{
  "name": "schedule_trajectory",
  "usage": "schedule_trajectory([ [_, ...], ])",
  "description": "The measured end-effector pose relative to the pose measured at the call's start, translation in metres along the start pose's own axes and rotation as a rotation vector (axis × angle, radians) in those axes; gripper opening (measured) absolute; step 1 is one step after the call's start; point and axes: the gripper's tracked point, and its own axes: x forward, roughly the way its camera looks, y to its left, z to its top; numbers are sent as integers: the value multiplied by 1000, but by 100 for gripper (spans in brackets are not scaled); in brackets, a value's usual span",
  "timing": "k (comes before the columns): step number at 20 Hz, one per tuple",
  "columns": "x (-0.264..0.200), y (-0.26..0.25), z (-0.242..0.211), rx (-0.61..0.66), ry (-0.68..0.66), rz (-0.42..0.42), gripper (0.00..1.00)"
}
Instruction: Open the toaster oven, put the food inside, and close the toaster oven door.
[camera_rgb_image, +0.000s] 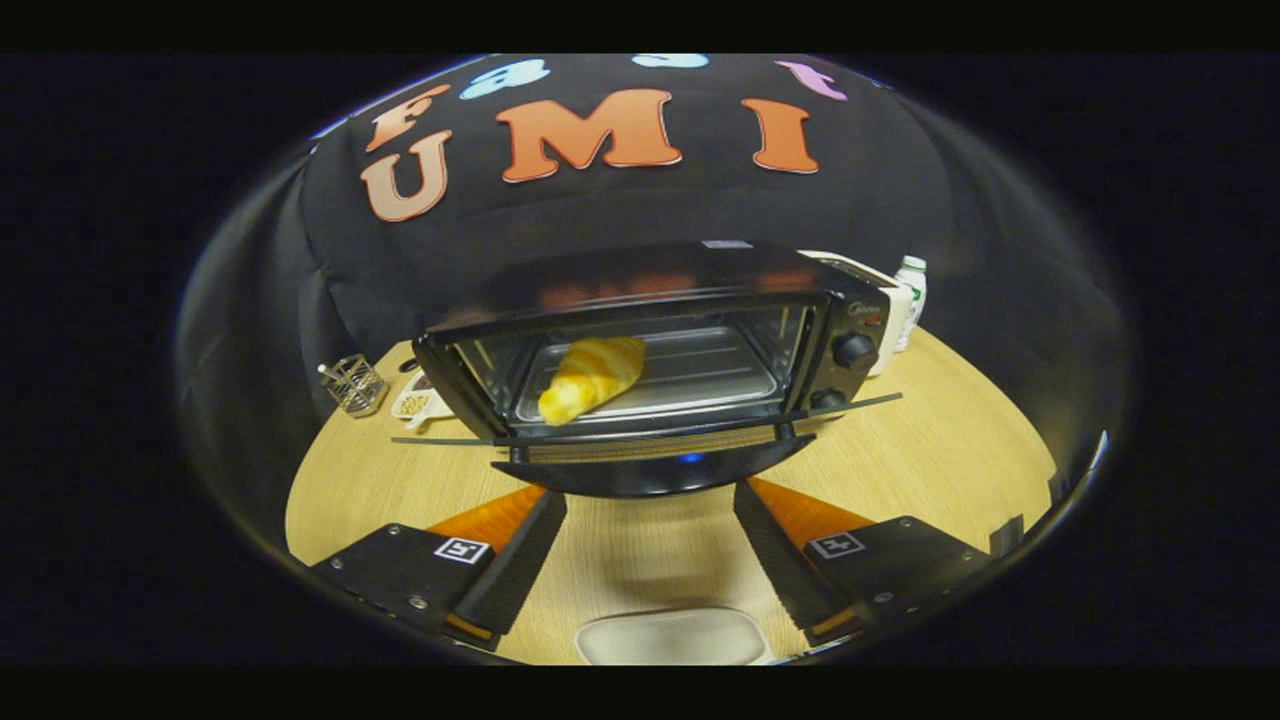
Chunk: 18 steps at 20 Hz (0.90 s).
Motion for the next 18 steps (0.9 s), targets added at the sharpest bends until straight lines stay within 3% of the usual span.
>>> schedule_trajectory([
  [8, -3, 1, 36, 41, -64, 2, 100],
  [18, -101, 10, 143, -3, -272, 14, 100],
])
